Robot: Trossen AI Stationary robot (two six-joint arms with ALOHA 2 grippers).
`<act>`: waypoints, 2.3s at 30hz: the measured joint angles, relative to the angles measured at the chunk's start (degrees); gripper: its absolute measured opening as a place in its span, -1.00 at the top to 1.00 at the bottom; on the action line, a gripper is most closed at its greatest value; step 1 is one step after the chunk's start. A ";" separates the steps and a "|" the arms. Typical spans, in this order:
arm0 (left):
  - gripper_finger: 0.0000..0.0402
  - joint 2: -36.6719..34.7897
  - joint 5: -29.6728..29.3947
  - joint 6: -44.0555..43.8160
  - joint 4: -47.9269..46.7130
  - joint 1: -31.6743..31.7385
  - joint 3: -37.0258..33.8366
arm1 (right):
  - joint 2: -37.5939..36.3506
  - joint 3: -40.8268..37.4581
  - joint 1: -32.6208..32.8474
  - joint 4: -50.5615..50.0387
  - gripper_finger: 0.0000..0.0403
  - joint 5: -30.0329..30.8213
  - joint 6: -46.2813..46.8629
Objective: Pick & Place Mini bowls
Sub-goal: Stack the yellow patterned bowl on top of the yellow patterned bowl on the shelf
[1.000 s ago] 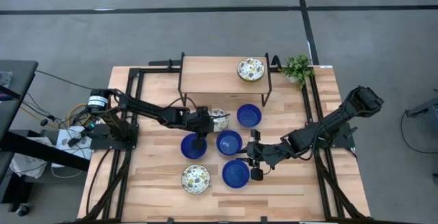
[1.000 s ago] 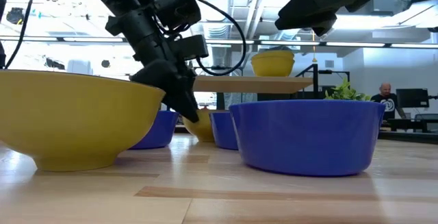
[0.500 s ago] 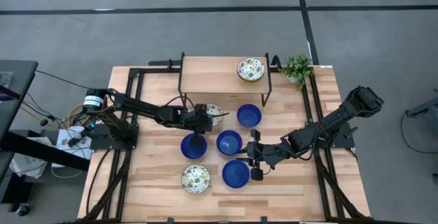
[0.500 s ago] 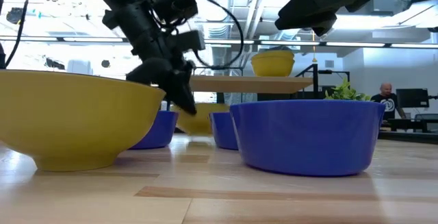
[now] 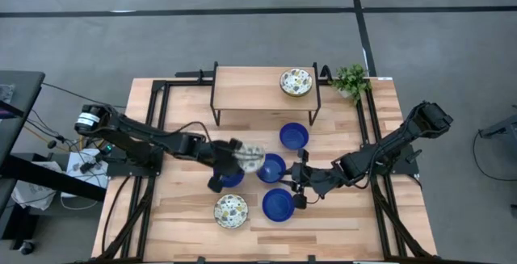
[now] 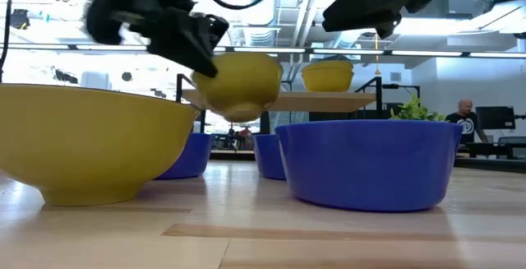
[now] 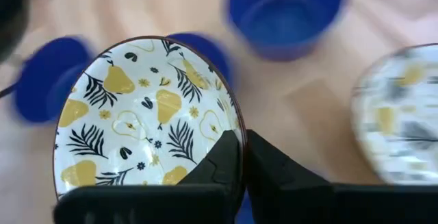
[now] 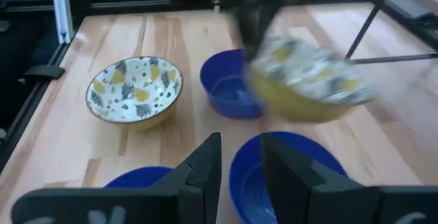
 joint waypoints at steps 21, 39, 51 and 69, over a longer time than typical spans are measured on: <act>0.94 3.89 14.54 8.57 12.40 -9.63 -4.21 | 0.02 0.00 -4.67 6.67 0.54 0.10 0.04; 0.94 7.42 -17.51 13.76 16.03 -14.40 -4.21 | 0.11 0.02 -7.19 7.90 0.54 -7.15 6.70; 0.93 7.42 -23.24 16.19 16.40 -17.55 -4.21 | 0.15 4.17 -11.56 -1.47 0.54 -6.98 6.18; 0.93 7.42 -24.30 14.49 17.23 -17.48 -4.17 | 10.76 28.55 -14.28 -29.96 0.54 -11.79 1.27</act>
